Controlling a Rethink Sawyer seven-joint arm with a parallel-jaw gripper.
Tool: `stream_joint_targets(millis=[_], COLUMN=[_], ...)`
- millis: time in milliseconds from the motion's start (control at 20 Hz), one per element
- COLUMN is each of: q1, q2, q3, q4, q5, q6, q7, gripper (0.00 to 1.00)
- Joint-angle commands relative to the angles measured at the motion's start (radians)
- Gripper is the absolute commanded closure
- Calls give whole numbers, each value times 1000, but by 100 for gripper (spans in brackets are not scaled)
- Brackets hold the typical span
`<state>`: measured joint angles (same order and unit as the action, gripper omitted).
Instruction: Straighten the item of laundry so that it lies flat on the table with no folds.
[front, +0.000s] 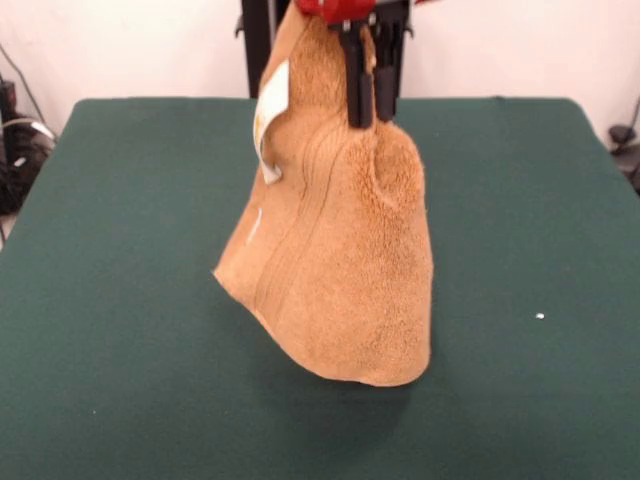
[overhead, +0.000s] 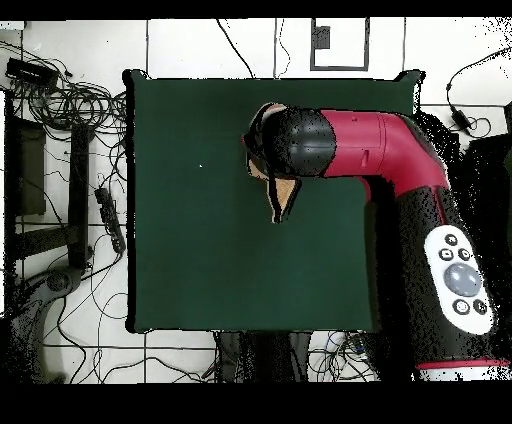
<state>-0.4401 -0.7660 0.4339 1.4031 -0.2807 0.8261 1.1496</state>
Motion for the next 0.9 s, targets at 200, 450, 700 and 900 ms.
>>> stream_joint_targets(millis=[200,450,700,900], q1=[-6,-18,-15,-22], q2=[159,186,221,245], q3=[88,111,121,133], q4=[-50,-86,-169,-242], q5=[-10,-24,-52,-72], q6=[113,137,204,251], q7=[-114,-179,-250,-295], gripper=[100,100,100,100])
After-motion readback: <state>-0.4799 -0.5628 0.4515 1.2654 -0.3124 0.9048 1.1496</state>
